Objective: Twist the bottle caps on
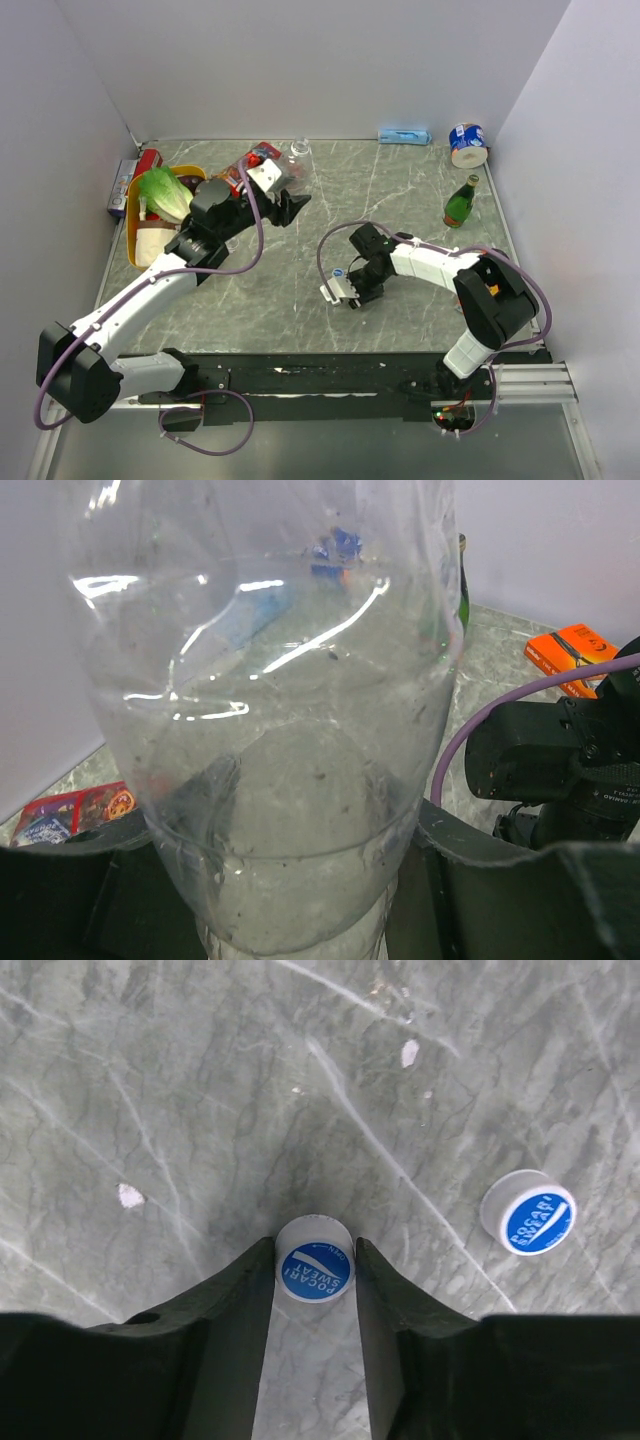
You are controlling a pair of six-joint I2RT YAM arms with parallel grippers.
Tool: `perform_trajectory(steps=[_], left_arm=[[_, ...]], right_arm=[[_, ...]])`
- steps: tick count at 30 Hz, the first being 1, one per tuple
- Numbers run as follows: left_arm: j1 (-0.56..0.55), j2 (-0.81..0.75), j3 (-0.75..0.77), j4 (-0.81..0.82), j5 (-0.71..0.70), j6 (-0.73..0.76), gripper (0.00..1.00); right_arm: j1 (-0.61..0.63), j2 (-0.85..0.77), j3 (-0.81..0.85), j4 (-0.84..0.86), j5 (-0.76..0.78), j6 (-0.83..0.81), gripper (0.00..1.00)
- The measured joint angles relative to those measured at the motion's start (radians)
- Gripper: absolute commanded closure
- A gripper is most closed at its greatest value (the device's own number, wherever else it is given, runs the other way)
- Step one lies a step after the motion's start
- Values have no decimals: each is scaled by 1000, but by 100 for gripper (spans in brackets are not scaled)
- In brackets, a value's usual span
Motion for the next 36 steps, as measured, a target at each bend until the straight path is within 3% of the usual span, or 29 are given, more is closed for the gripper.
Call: perform_trajectory(steps=[5, 10, 15, 20, 27, 36], left_arm=[[2, 3, -1, 3, 8, 3, 99], [-3, 69, 18, 11, 66, 31, 99], [-49, 191, 47, 8, 151, 94, 99], [-128, 251, 37, 16, 187, 149, 99], [-169, 217, -114, 26, 210, 246, 99], [-166, 110, -298, 55, 202, 309, 99]], right_arm=[[0, -19, 0, 13, 14, 34, 74], [-84, -201, 18, -59, -14, 126, 77], [-230, -429, 213, -188, -83, 276, 79], [-248, -543, 438, -240, -139, 424, 80], [-232, -467, 725, -358, -243, 525, 77], [-113, -338, 793, -608, -274, 264, 75]])
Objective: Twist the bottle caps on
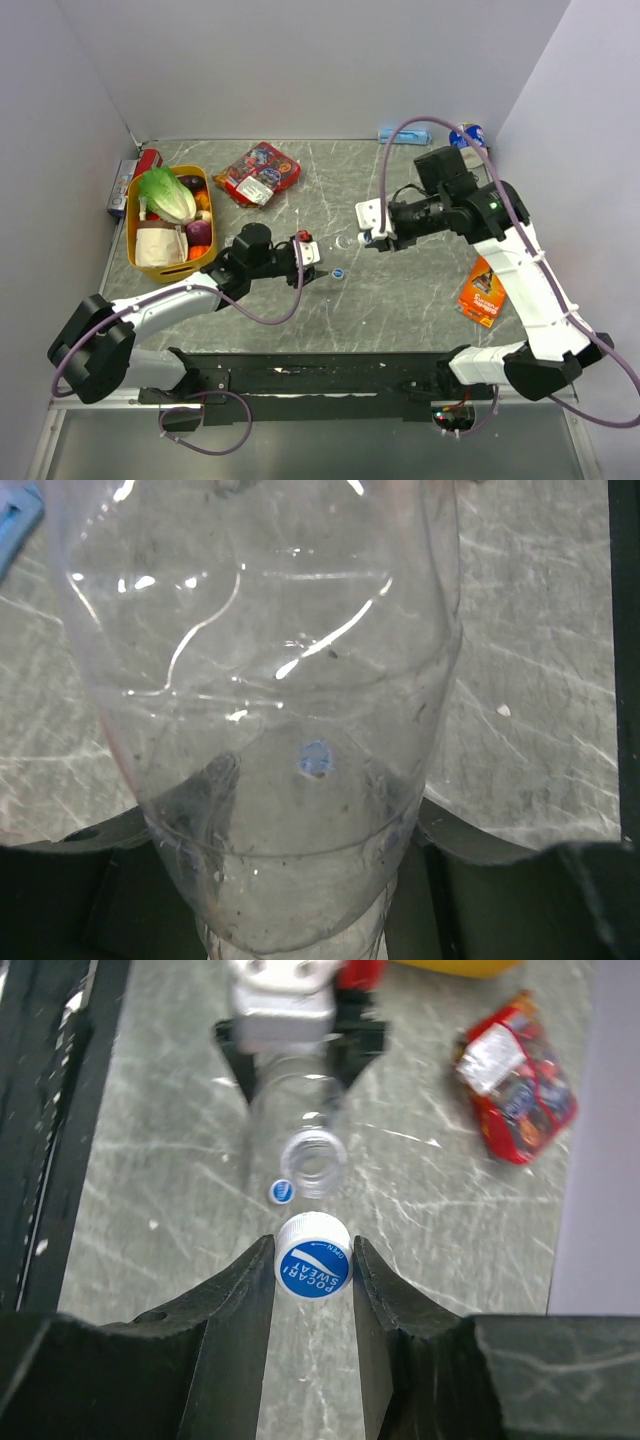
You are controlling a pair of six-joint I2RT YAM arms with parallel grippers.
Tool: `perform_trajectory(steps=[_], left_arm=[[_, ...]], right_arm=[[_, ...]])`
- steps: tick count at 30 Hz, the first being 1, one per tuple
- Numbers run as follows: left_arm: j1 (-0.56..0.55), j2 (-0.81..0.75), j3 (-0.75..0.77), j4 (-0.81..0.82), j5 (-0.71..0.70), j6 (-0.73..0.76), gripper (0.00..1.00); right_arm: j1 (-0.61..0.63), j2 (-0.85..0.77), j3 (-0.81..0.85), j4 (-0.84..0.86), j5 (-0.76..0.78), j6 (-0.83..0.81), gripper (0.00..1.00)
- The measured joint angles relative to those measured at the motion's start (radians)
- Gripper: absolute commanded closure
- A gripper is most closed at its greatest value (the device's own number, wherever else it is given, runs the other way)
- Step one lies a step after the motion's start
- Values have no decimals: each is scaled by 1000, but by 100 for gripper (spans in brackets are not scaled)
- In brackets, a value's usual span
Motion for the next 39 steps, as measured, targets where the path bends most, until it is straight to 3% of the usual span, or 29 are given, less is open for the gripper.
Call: perform_trajectory(steps=[9, 22, 39], left_arm=[[0, -38, -36, 86, 0, 4, 99], [2, -46, -65, 92, -4, 8, 99], [6, -66, -113, 132, -55, 15, 99]], right_arm=[[60, 40, -10, 10, 0, -83, 74], [146, 34, -82, 110, 8, -64, 71], [153, 14, -165, 243, 67, 24, 72]])
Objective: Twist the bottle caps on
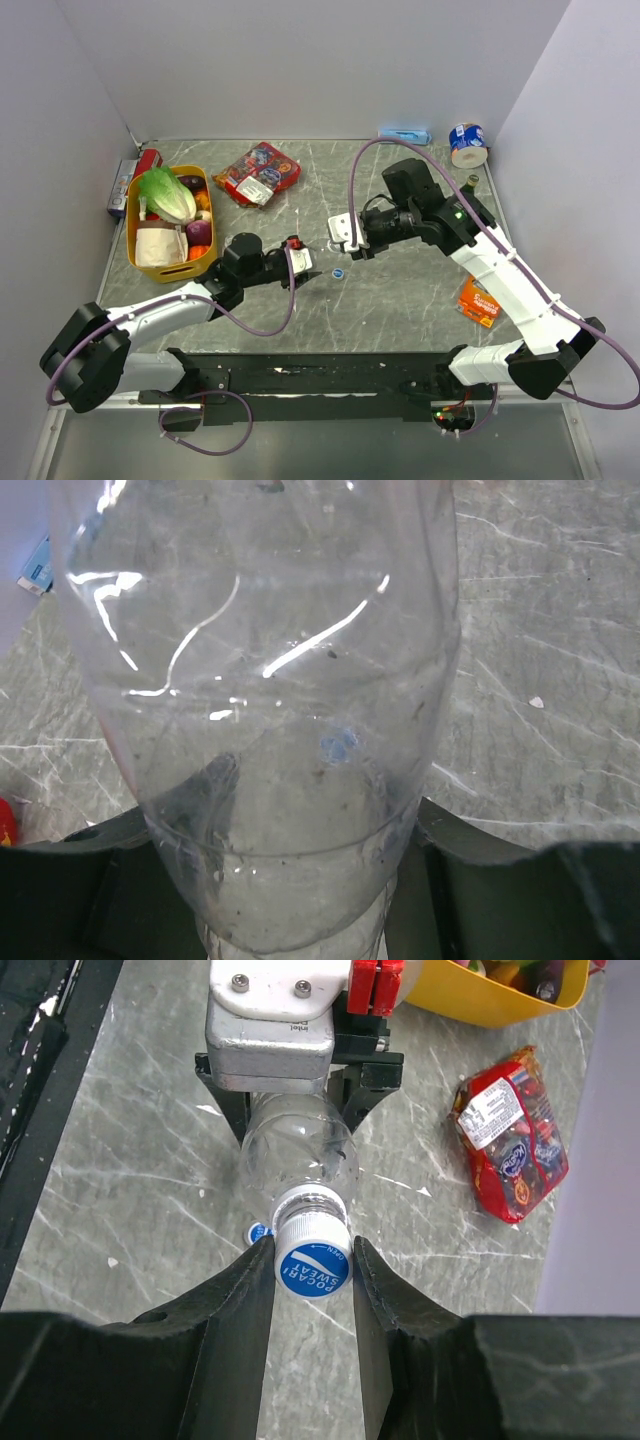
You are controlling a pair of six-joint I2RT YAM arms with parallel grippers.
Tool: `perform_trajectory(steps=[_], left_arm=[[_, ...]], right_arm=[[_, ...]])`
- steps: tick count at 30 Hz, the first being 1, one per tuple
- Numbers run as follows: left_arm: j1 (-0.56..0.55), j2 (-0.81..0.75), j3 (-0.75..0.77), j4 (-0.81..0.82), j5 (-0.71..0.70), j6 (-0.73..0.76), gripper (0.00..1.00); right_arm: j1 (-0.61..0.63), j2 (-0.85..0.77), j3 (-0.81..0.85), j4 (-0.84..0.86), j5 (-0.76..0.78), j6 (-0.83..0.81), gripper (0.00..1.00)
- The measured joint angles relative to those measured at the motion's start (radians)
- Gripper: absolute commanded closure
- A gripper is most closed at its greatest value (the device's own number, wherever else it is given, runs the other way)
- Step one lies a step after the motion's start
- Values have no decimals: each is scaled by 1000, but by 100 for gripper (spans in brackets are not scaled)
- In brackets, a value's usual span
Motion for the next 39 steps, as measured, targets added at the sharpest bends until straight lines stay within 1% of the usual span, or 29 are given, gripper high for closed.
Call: perform_trajectory(steps=[7, 12, 18, 26, 31, 36, 39], left_arm=[[0, 0, -2, 2, -8, 7, 99], [0, -6, -33, 37, -24, 13, 99], [0, -7, -48, 71, -30, 17, 99], [2, -7, -54, 110, -48, 15, 99], [2, -7, -54, 111, -50, 18, 99], [2, -7, -54, 110, -53, 17, 99], [2, -7, -54, 108, -53, 18, 99]], right_arm=[[0, 8, 6, -10, 3, -2, 70], [0, 51, 51, -64, -12, -10, 70], [0, 53, 50, -58, -15, 8, 68], [-11, 68, 79, -43, -27, 133, 69], [-13, 68, 79, -39, -27, 182, 69], [-1, 58, 62, -24, -11, 154, 69], [16, 26, 23, -2, 17, 89, 69]])
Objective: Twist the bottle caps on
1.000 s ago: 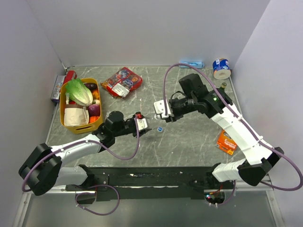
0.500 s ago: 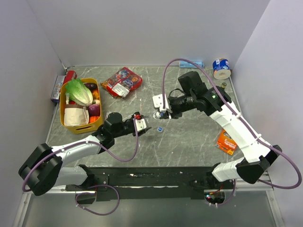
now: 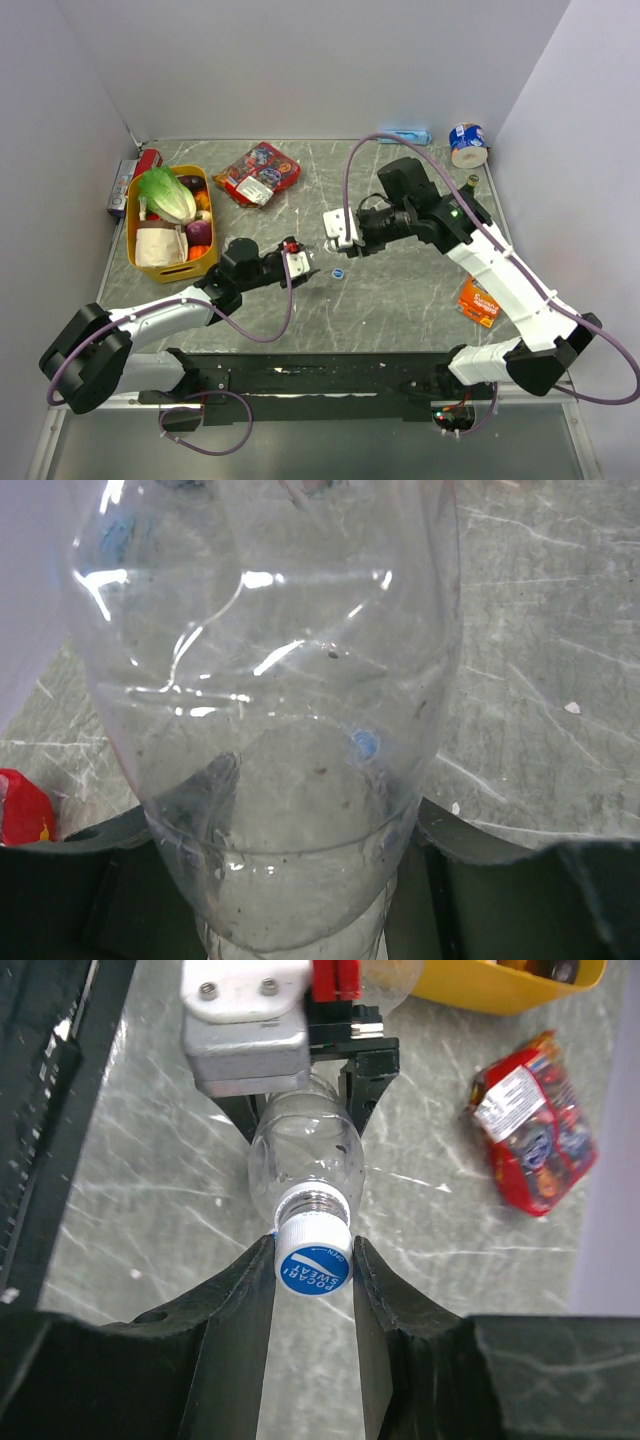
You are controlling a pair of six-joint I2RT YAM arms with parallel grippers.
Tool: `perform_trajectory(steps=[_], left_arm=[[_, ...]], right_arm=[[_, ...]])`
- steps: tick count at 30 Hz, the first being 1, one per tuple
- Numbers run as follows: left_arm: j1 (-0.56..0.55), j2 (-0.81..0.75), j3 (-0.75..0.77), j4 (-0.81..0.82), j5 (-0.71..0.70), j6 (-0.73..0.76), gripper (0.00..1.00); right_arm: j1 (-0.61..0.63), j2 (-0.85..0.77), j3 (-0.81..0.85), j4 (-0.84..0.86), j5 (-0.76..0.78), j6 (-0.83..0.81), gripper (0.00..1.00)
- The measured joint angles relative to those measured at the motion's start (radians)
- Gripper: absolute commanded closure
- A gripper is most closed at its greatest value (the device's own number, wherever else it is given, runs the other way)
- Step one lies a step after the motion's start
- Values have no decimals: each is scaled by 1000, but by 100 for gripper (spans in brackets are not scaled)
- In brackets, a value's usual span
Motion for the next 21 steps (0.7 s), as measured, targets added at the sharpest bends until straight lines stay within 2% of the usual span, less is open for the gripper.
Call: perform_trajectory(steps=[9, 21], left_arm=[[-2, 0, 0, 2, 11, 29, 99], [1, 3, 0, -21, 12, 60, 99]], right_arm=[[18, -20, -11, -21, 21, -159, 68], [29, 35, 55, -128, 32, -275, 67]])
